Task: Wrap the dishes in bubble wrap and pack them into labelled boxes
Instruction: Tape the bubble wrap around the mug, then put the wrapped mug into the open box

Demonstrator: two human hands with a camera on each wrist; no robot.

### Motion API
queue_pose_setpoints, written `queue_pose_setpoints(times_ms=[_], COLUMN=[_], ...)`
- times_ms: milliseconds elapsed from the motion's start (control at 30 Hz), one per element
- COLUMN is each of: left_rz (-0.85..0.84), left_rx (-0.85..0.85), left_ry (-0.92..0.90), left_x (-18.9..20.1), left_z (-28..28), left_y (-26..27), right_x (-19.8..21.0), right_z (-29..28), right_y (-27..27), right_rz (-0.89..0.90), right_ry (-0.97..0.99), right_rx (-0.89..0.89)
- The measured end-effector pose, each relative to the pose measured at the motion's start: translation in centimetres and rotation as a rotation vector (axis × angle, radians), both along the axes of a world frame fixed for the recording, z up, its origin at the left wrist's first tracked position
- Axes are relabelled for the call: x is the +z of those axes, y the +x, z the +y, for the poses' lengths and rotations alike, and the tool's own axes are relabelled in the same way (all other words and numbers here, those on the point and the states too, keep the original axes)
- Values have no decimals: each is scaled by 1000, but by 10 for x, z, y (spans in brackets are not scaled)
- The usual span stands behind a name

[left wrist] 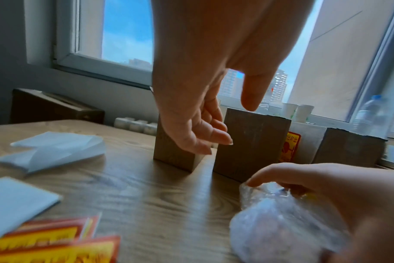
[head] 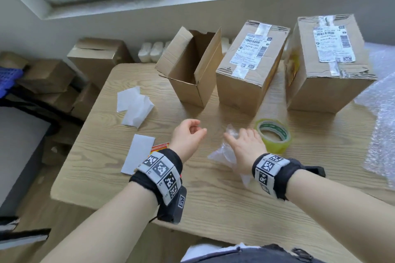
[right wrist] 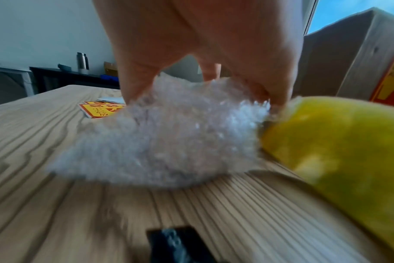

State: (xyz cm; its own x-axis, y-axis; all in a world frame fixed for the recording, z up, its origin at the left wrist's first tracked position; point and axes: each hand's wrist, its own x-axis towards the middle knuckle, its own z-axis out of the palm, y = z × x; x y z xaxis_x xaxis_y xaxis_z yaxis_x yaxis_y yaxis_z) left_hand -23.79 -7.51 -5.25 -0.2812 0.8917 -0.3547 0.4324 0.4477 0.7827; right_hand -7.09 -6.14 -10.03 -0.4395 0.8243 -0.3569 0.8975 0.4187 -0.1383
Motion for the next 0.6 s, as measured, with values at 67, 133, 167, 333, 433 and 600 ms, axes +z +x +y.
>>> queue_pose_setpoints(times_ms=[67,133,167,333,433,600], left_rz=[8,50,68,107,142,158], left_rx=[-41,-92,-114,-187,-256,-470], left_ry=[64,111,127,184,203,-64], left_x=[5,11,14,32,39,27], left_z=[11,24,31,60,69,59], left_y=[-20,-38,-46,-70,-73,-53], right_x=[3,7,8,7,5,14], right_z=[1,2,3,13,22,30], right_y=[-12,-24,-30,-44,-41,-39], right_rz=[154,390,507,825,981,989], right_ry=[-100,-199,-233,-311,-401,-367], right_rx=[-116,-273,-347,-616,-803,-808])
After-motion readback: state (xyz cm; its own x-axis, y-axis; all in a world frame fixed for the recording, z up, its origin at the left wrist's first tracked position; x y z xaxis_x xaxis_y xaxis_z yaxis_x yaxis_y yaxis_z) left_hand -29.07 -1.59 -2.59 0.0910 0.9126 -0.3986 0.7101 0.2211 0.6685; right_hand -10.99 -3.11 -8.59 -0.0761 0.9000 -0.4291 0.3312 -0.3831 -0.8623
